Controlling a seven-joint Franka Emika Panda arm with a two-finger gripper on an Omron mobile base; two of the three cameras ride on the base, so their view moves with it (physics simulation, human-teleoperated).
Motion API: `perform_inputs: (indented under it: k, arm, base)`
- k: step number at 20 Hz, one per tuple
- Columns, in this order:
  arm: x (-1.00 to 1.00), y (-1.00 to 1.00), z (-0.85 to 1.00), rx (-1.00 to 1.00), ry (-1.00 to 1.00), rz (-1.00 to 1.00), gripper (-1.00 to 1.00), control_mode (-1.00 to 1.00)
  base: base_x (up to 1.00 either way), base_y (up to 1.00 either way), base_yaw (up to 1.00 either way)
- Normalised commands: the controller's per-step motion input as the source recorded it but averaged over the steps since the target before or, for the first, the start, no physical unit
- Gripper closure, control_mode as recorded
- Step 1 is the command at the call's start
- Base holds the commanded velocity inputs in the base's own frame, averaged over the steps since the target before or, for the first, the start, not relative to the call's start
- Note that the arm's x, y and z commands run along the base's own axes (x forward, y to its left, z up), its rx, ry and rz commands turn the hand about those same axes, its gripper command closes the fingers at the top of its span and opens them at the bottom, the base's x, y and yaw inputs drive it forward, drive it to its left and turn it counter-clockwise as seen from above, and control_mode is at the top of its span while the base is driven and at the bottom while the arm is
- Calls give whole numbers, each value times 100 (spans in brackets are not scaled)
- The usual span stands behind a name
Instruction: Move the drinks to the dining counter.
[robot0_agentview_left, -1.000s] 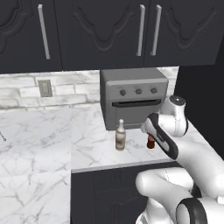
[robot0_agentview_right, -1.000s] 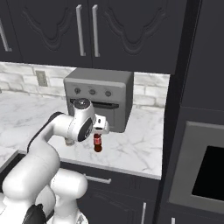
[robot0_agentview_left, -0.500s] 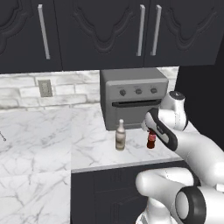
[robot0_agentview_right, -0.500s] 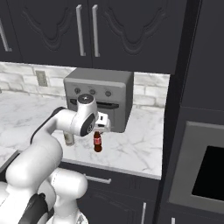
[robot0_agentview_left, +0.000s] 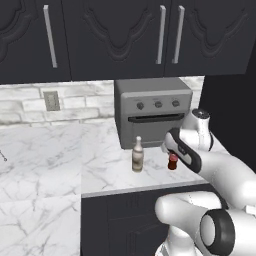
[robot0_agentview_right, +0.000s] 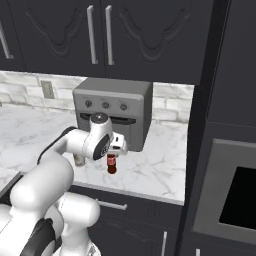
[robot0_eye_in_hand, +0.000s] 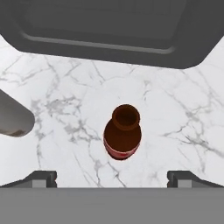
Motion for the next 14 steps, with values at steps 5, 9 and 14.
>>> perform_inputs:
  k: [5,9,14]
  arm:
    - [6,0,-13,0,0,0,-100,-100]
    - [21,-1,-7,0,0,0,-100,-100]
    - [11,-3,-10,0,0,0,-100,-100]
  base:
    - [0,0,0]
    - [0,0,0]
    - [0,0,0]
